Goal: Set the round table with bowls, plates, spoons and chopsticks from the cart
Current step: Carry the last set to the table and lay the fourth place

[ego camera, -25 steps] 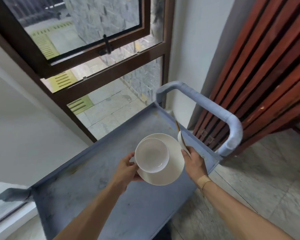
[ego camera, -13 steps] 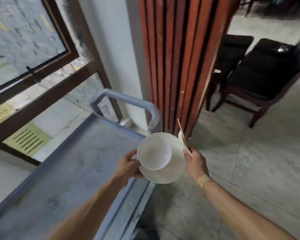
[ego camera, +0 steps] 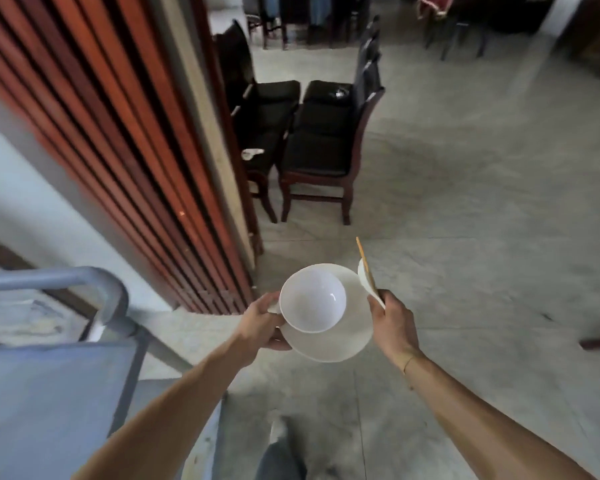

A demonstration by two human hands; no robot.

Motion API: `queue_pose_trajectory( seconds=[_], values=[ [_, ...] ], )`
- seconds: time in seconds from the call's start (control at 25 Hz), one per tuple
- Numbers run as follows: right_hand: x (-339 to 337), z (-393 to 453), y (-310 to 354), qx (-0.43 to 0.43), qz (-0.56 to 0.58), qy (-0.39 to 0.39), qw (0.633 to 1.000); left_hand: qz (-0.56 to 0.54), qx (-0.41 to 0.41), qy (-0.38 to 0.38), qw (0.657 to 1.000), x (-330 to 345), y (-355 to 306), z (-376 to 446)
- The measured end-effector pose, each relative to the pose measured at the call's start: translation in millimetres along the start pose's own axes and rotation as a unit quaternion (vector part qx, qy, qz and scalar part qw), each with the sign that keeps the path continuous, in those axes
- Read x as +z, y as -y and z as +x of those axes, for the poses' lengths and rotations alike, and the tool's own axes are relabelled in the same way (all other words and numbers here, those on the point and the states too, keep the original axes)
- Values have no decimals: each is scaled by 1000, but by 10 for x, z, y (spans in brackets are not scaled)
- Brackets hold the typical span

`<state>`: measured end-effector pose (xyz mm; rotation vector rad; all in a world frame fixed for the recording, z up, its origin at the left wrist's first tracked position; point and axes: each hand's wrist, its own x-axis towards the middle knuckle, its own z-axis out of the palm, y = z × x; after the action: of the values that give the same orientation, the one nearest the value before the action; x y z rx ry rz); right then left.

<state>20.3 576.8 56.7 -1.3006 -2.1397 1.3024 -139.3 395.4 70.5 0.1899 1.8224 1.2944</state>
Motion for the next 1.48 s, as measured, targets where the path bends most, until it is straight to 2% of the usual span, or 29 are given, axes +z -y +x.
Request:
queue_pose_trajectory(
  seconds=[0.32,0.48,0.96,1.48],
  values=[
    [-724,539,-534,94,-3,-147,985,153,16,144,978,1064,-627,1015],
    [-984,976,-645,136,0,-198,971,195,21,207,958,1529,-1020,1619],
    [-1788,2296,-835,235,30,-310,920,260,61,332,905,2981,-2104,3057],
    [-3532,3902,-1593,260,53,-352,898,303,73,369,875,5341,-3153,4123]
  ],
)
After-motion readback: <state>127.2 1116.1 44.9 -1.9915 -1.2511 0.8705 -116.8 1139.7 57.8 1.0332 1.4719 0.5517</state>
